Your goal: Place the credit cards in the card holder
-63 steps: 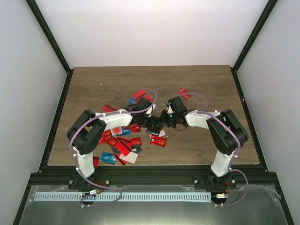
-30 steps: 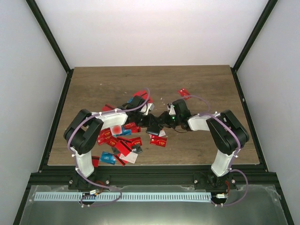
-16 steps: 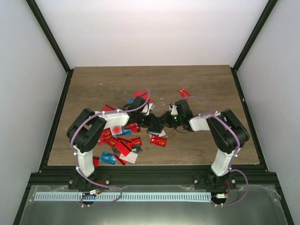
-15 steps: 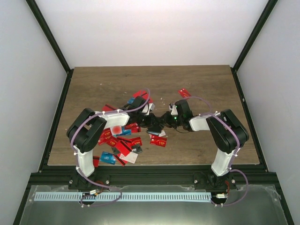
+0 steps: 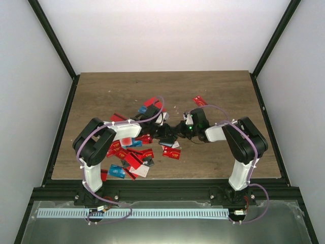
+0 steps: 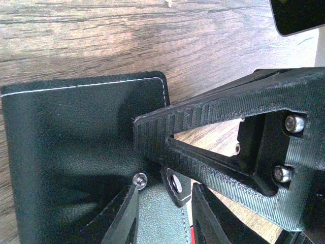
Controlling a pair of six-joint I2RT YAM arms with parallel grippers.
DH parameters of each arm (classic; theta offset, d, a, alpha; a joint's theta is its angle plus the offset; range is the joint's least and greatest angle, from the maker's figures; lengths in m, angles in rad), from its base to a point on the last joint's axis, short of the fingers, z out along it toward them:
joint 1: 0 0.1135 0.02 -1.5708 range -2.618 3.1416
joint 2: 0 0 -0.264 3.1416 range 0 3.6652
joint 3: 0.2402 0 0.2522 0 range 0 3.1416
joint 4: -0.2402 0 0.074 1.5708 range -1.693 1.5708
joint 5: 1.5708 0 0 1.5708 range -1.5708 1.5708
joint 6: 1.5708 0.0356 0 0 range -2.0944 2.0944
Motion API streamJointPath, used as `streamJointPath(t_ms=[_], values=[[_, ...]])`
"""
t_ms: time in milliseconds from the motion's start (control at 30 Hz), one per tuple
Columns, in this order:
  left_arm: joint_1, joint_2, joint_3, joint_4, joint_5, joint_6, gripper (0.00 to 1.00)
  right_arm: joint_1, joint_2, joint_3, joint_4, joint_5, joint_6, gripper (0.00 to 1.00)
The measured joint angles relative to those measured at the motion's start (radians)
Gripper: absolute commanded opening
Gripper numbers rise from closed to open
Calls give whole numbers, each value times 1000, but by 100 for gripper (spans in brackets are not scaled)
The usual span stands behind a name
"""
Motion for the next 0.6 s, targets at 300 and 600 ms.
streamJointPath(t_ms=[300,600], values=[[-16,-3,1,2,-42,1,22,-11,10,-1,16,-26,6,1],[-28,2,7,9,-76,4,4,-13,15,-1,22,-41,10,1]])
